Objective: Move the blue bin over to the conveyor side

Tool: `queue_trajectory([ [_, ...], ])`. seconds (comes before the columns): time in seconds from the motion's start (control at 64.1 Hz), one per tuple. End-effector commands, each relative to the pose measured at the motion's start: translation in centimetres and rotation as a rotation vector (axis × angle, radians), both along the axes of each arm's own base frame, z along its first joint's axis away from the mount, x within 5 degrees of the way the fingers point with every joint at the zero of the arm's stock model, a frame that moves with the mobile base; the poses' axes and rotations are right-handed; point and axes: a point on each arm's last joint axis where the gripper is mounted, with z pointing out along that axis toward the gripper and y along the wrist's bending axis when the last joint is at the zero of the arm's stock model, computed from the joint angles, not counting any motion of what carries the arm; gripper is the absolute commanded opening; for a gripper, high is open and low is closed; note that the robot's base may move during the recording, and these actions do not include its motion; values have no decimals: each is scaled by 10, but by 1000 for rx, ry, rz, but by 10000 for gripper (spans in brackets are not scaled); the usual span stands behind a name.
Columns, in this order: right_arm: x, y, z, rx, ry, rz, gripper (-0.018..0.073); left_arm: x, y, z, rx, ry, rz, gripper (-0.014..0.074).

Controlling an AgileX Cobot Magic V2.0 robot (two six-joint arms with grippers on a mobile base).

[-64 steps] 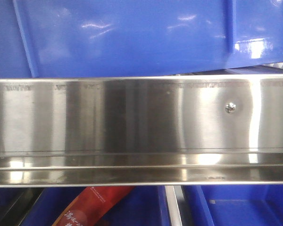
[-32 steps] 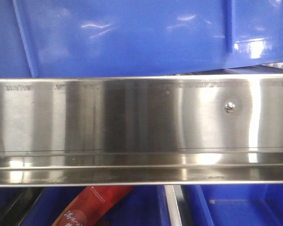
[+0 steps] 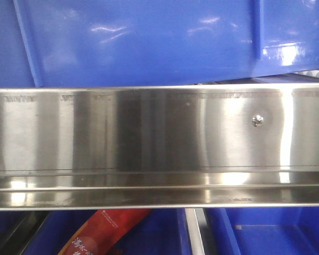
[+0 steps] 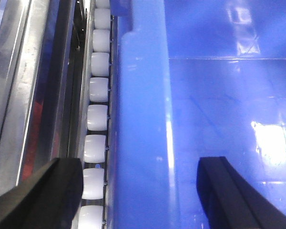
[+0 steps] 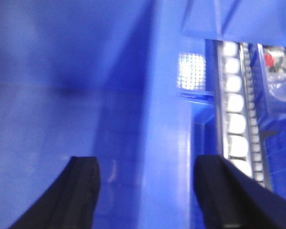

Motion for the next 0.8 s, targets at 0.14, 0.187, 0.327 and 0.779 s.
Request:
queue_trajectory([
  [0.14, -2, -6, -2, -61, -18, -34, 318, 0, -2, 3, -4, -16, 1, 401],
  [0.187, -3, -6, -1, -61, -21, -34, 318, 0, -2, 3, -4, -16, 1, 401],
  [0.327, -4, -6, -1, -61, -21, -34, 318, 0, -2, 3, -4, -16, 1, 401],
  [0.779, -3, -5, -3, -55, -12, -31, 230, 0, -2, 3, -4, -16, 1, 401],
])
